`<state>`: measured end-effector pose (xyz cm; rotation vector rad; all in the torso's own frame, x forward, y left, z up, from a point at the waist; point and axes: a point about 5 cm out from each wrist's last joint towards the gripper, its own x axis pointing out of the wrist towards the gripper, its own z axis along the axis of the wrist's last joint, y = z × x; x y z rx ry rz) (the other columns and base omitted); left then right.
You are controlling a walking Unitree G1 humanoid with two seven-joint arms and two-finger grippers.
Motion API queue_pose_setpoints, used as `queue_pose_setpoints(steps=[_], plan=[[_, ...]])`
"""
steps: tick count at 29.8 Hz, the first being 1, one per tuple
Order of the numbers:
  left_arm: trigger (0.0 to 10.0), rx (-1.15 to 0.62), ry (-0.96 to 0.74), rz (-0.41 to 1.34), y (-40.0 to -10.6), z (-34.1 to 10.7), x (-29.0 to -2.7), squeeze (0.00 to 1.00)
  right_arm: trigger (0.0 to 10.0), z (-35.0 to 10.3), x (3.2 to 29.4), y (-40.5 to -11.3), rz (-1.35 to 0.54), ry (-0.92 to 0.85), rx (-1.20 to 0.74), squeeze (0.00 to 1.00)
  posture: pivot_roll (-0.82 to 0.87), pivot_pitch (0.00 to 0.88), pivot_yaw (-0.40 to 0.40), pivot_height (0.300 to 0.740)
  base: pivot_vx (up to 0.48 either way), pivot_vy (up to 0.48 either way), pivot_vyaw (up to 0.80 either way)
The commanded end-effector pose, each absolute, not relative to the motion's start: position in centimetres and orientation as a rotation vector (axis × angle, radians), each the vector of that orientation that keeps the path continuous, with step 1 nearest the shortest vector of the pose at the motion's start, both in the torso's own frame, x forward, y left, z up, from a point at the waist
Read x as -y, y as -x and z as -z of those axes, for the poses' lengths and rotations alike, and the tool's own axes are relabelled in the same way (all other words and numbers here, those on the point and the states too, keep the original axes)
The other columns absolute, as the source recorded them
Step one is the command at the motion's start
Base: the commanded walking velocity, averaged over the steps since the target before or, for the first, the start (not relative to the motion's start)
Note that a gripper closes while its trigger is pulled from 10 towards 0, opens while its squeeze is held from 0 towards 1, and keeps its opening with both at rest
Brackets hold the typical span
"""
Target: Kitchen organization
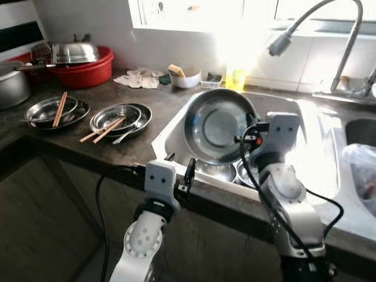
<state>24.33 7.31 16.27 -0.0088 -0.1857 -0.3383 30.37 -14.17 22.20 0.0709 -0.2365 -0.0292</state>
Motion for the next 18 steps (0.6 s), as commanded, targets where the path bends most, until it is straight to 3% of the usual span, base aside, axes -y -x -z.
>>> queue_pose_setpoints(steps=[1, 9, 18], plan=[[10.0, 0.187, 0.021, 0.342, -24.1, -16.4, -7.1, 0.00, 10.0, -22.2, 14.4, -30.9, 0.050, -0.065, 0.208, 0.00, 0.03, 0.047, 0.001, 0.740, 0.000, 0.000, 0.00], [10.0, 0.179, 0.027, 0.346, -23.6, -16.3, -6.9, 0.00, 10.0, -21.2, 15.8, -33.2, 0.104, -0.035, 0.089, 0.00, 0.04, 0.080, -0.001, 0.740, 0.000, 0.000, 0.00], [10.0, 0.165, 0.033, 0.344, -22.8, -16.4, -7.0, 0.00, 10.0, -18.5, 19.9, -35.0, 0.281, 0.027, -0.147, 0.00, 0.05, 0.124, -0.008, 0.740, 0.000, 0.000, 0.00]])
